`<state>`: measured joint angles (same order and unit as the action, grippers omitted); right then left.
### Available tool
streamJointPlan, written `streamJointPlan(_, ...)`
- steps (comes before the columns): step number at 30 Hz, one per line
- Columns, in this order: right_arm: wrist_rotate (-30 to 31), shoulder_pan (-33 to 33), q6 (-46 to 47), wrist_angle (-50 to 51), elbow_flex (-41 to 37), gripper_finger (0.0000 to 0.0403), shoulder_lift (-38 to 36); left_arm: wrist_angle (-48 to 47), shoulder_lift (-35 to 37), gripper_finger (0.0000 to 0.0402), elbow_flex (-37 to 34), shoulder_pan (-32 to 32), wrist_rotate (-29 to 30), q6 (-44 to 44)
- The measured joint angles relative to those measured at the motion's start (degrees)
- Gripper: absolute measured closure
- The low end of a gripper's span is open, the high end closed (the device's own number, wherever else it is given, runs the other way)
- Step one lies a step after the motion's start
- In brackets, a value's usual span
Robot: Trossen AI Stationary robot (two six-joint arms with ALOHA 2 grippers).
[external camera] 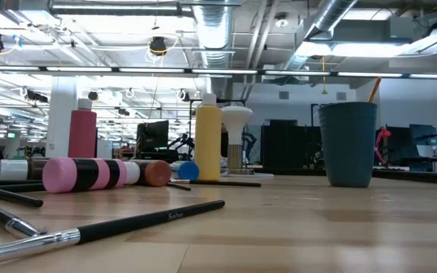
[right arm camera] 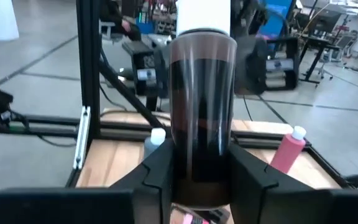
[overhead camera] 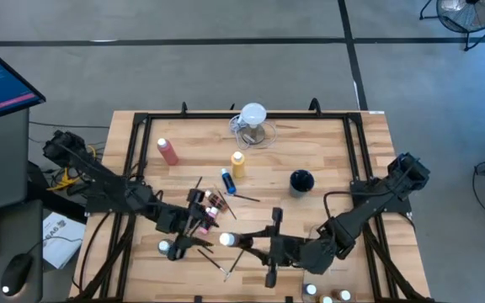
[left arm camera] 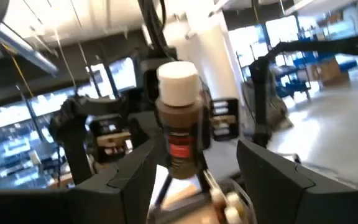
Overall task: Pick & Place Paint Supplies
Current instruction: Put the small dark green paint bottle into the transparent bin
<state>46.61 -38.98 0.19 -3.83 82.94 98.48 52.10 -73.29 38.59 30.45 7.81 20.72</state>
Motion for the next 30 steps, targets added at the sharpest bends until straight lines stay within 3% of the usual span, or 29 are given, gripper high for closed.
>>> streamJointPlan(6,-1.6,1.04,-0.79,-2.65,0.0,0.0303,0.2,9.81,-4.67,0.0192,0.0,-2.86,-0.84,-1.94)
streamJointPlan(13,-1.71,2.6,-0.76,-2.56,0.0,0.0303,0.24,10.67,-4.8,0.0192,0.0,-4.25,-4.83,-4.08)
streamJointPlan(30,-6.32,7.65,-0.61,-3.02,0.0,0.0303,0.24,11.91,-4.77,0.0192,0.0,-6.46,-4.49,-6.12)
